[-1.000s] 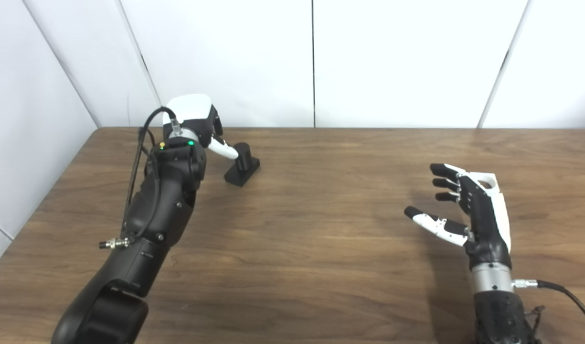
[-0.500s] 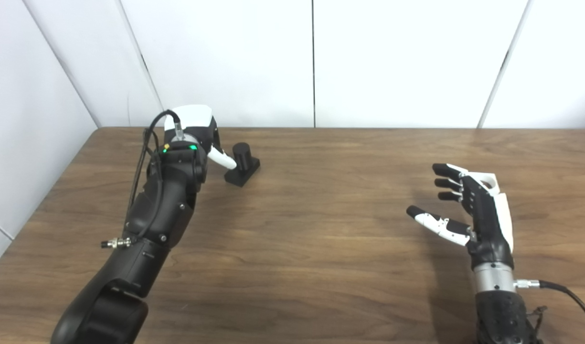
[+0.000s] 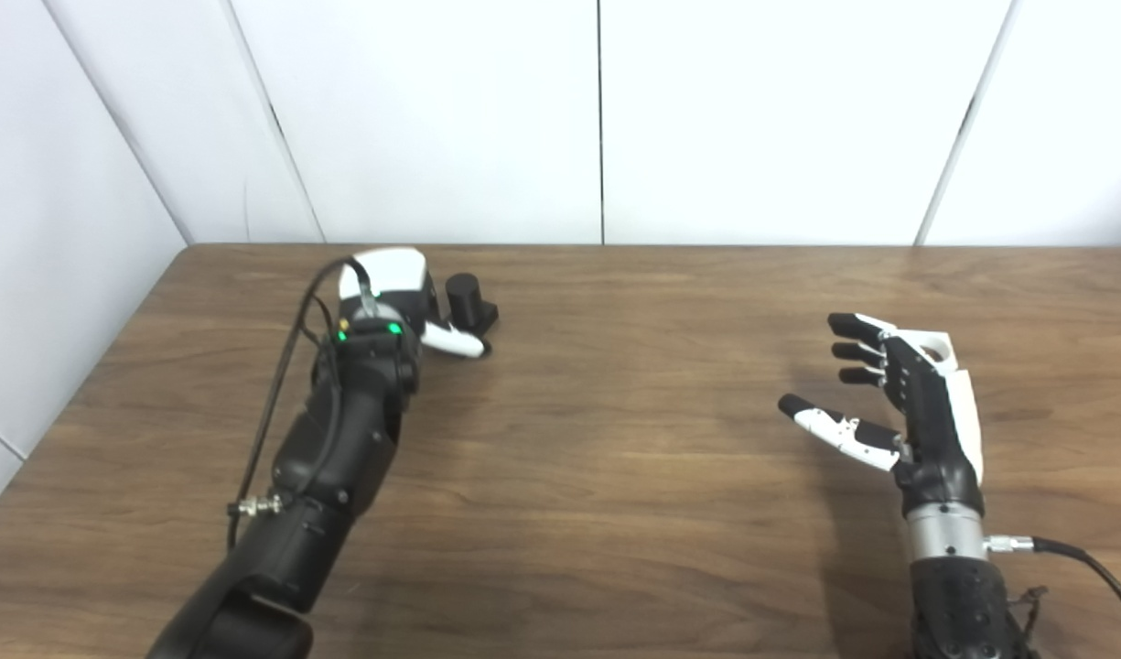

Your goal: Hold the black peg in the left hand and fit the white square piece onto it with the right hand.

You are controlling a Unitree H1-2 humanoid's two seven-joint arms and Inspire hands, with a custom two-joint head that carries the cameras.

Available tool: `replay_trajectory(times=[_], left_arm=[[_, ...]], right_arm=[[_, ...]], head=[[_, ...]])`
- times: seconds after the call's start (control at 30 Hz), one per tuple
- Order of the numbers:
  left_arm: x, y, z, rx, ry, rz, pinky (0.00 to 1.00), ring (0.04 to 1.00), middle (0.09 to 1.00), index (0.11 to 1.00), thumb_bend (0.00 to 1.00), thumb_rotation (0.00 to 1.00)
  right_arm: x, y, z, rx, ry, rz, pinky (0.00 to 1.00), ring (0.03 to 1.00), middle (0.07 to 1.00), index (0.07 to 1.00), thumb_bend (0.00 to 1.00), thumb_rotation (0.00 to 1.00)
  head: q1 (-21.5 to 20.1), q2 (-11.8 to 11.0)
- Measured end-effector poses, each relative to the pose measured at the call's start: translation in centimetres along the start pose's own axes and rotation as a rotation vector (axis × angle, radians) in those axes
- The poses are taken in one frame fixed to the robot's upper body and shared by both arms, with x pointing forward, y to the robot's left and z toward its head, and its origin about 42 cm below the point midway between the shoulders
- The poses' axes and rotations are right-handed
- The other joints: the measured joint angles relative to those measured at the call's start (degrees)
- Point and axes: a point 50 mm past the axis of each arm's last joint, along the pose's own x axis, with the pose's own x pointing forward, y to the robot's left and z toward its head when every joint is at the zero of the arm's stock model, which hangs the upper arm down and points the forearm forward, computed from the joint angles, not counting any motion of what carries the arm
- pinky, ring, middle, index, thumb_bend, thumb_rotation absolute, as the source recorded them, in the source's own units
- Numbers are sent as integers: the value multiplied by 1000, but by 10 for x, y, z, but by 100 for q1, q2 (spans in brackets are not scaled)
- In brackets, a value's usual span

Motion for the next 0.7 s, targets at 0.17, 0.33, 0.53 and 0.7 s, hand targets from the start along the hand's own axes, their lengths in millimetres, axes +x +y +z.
replay_trajectory(times=[0.17,0.33,0.53,0.7], left_arm=[[2,-2,1,13,11,18,1000,945,894,667,930,664],[4,-8,6,21,13,48,1000,968,959,751,947,565],[8,-17,7,-33,-1,141,998,981,991,784,922,445],[9,-19,12,-79,-34,204,980,952,950,648,826,305]], right_arm=[[0,0,0,6,1,-4,657,727,764,723,688,43],[0,1,1,11,0,-6,661,727,763,722,688,32],[0,0,2,11,-1,-13,666,730,763,721,688,70],[0,-2,1,9,-1,-18,653,723,759,719,690,77]], head=[[0,9],[-53,26],[-53,35],[-44,62]])
